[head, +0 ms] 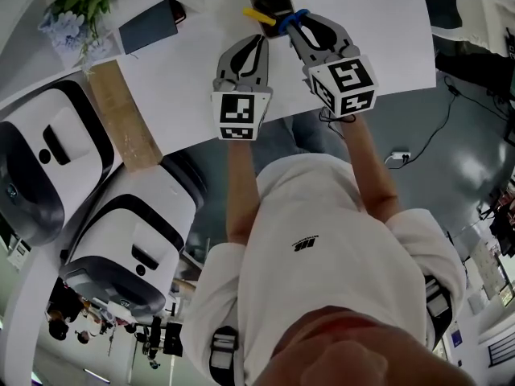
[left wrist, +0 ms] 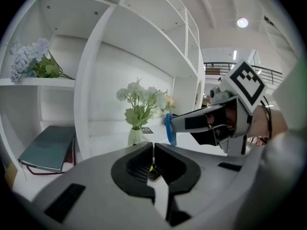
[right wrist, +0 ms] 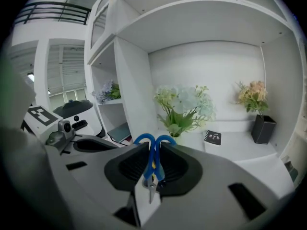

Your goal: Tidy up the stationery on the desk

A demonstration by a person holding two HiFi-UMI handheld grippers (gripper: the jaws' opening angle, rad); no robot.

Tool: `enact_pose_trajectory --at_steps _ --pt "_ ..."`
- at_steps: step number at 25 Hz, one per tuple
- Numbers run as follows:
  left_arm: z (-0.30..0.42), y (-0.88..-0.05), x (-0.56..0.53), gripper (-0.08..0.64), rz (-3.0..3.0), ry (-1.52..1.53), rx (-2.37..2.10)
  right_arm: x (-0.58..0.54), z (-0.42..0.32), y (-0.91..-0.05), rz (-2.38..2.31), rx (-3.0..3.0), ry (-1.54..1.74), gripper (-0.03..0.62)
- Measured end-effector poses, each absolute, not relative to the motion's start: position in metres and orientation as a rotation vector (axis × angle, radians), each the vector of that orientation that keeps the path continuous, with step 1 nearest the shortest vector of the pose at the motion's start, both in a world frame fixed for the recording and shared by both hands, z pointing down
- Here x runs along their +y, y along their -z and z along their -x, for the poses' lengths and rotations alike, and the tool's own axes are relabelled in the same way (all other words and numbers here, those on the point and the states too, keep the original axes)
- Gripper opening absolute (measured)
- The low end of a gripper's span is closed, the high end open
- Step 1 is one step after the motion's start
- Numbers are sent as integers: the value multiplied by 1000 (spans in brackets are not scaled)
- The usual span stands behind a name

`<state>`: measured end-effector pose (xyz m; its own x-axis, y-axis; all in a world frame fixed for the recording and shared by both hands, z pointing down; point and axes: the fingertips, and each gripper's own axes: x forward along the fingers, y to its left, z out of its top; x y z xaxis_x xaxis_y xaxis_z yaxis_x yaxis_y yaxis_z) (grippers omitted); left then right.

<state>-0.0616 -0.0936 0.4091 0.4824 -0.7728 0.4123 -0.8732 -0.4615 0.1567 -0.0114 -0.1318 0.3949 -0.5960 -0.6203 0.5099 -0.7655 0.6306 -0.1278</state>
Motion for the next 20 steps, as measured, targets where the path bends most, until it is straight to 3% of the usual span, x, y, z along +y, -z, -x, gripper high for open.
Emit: enact_pose_trajectory --at_steps 10,20 --pt "64 -407 -108 0 -2328 -404 -1468 -158 28 -386 -1006 -2547 -406 61" --pt "67 -416 -111 0 -2284 -418 -1494 -165 45 -435 -886 -2464 -407 64"
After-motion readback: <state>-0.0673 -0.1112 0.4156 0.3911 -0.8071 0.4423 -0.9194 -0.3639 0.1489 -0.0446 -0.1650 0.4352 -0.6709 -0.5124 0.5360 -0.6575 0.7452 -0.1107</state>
